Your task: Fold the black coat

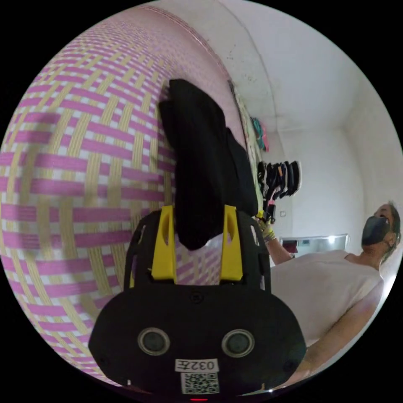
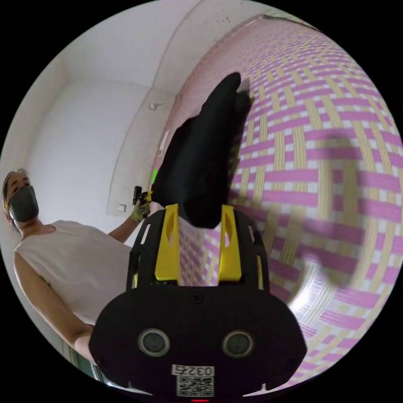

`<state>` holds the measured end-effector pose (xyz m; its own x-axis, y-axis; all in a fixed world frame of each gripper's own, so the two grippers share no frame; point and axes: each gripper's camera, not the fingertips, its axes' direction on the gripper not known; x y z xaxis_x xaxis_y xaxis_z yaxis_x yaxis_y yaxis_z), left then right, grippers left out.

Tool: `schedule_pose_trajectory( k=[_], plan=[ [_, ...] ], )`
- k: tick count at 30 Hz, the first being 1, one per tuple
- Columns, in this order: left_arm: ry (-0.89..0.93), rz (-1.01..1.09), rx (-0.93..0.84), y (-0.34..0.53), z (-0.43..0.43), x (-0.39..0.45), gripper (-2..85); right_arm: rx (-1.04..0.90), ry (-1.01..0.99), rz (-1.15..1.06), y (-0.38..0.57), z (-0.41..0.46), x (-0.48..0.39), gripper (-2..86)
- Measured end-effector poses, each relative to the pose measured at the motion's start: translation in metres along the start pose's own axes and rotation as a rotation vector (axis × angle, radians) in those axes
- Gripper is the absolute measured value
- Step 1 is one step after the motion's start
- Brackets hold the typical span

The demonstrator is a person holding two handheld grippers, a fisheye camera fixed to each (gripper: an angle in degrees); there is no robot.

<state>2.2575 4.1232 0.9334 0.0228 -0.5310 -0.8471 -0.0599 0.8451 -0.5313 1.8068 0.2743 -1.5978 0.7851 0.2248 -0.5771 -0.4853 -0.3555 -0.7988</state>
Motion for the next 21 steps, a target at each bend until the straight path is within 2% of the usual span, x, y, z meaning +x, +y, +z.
schedule_pose_trajectory(
  k=[3,8,13,21],
  plan=[
    [0.004,0.025,-0.047,-0.005,0.019,0.016,12.6,-0.02,0.009,-0.02,-0.003,0.023,-0.011,11.8],
    [0.0,-0.031,-0.094,-0.038,0.031,0.026,7.5,-0.068,0.155,0.028,-0.044,0.056,-0.033,4.8],
    [0.005,-0.039,-0.135,-0.044,0.029,0.039,4.1,-0.067,0.177,0.043,-0.053,0.046,-0.067,3.4],
    [0.105,0.018,-0.41,0.036,0.041,0.057,3.4,-0.126,0.154,0.163,0.035,0.012,-0.089,3.0]
  ],
)
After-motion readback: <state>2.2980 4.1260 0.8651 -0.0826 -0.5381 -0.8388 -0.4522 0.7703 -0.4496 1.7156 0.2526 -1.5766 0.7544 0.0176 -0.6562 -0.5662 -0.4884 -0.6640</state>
